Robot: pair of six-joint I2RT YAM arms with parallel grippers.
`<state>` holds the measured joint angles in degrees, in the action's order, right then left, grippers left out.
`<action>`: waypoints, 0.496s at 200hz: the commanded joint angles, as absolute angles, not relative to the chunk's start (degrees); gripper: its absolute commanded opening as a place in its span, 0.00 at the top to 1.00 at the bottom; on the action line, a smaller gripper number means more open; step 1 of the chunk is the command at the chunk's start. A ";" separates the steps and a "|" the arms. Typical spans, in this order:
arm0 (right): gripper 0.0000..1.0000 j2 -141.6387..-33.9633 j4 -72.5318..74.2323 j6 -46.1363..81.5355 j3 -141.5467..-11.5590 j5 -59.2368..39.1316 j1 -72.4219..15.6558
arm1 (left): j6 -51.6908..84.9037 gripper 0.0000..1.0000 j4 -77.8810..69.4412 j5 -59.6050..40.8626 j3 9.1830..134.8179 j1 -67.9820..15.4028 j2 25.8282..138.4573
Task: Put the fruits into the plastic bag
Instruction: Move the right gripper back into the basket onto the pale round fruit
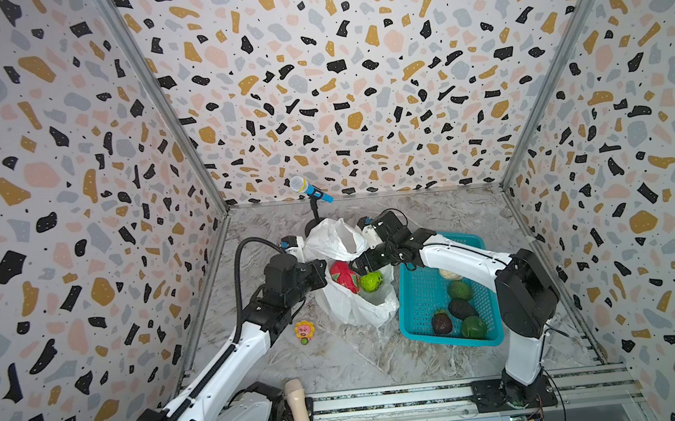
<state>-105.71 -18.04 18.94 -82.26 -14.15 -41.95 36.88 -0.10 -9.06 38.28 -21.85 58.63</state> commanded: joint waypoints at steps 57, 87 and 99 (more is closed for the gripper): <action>0.06 -81.65 -17.87 23.67 -64.79 -12.28 -35.66 | 37.18 1.00 -1.49 -8.53 38.85 -21.62 60.30; 0.05 -75.07 -19.66 26.38 -58.00 -7.53 -28.02 | 37.50 1.00 -1.49 -8.33 38.85 -21.59 60.49; 0.04 -74.52 -20.78 26.22 -56.10 -5.19 -24.28 | 37.60 1.00 -1.66 -8.34 38.80 -21.53 60.55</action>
